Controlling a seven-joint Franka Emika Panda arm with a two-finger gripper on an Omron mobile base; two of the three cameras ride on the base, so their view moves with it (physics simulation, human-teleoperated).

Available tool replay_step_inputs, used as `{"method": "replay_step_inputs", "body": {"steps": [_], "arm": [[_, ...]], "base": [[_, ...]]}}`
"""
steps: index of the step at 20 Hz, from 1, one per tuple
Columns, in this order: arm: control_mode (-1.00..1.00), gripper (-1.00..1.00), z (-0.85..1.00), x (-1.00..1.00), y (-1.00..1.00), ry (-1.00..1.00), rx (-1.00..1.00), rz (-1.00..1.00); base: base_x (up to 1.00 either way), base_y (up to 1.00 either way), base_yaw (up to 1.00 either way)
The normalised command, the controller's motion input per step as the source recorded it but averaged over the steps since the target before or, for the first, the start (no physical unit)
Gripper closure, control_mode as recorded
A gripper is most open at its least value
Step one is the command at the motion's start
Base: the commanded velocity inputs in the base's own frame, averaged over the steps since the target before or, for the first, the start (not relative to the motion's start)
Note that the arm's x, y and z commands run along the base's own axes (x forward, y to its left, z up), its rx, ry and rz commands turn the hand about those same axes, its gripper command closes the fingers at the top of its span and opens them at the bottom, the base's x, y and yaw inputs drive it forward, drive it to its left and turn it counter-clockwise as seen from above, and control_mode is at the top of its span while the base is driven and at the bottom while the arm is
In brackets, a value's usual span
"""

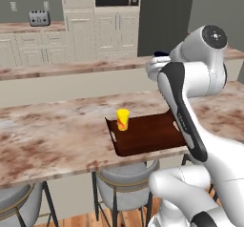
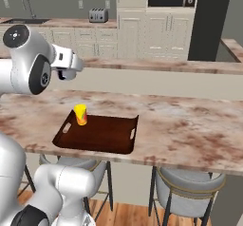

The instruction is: There is a tray on the dining counter. Grab the cup, mug, and pitcher and place them on the tray. The pitcher may be placed next to the tray if it cannot fit the tray.

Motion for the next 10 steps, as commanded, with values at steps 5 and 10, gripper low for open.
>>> {"method": "replay_step_inputs", "body": {"steps": [5, 10], "arm": [[-1.00, 1.00, -0.54, 0.00, 0.00, 0.04, 0.00, 0.12], [-1.00, 1.00, -0.57, 0.00, 0.00, 0.03, 0.00, 0.13]], "base": [[0.00, 0.00, 0.00], [0.00, 0.00, 0.00]]}}
